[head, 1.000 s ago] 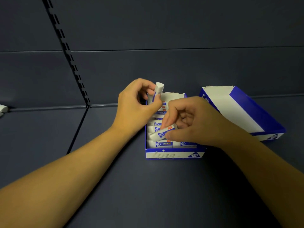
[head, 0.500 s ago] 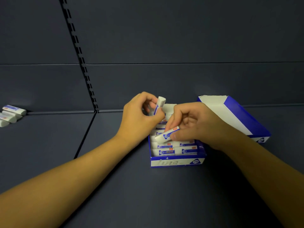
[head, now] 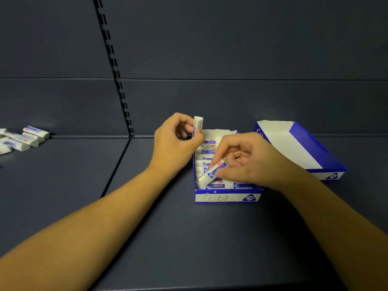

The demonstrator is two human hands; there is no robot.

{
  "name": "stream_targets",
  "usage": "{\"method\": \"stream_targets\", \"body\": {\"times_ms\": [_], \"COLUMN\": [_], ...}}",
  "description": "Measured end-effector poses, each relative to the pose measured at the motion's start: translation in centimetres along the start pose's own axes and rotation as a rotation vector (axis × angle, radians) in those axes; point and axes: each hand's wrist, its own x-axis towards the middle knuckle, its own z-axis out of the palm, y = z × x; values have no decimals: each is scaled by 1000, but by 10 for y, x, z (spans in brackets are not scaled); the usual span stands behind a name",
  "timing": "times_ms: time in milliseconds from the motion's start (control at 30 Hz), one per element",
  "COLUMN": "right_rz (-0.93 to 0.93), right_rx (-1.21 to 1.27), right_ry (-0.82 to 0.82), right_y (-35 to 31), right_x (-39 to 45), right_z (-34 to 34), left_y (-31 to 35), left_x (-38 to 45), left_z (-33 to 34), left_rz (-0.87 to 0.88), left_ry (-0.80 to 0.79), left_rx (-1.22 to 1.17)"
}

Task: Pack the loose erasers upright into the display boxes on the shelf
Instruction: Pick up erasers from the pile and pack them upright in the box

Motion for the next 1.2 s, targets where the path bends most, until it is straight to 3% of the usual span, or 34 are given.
{"method": "stream_targets", "body": {"times_ms": [267, 633, 1200], "right_rz": [-27, 121, 223], "right_rx": [-30, -104, -380], "right_ry": [-41, -110, -360], "right_y": [4, 1, -14], "right_x": [4, 6, 18], "right_z": [4, -4, -6], "left_y": [1, -1, 0], "left_x": [-1, 2, 2], "left_z": [7, 8, 8], "left_rz": [29, 109, 134], "left_ry": [-40, -89, -81], "left_rx": [3, 45, 63]}}
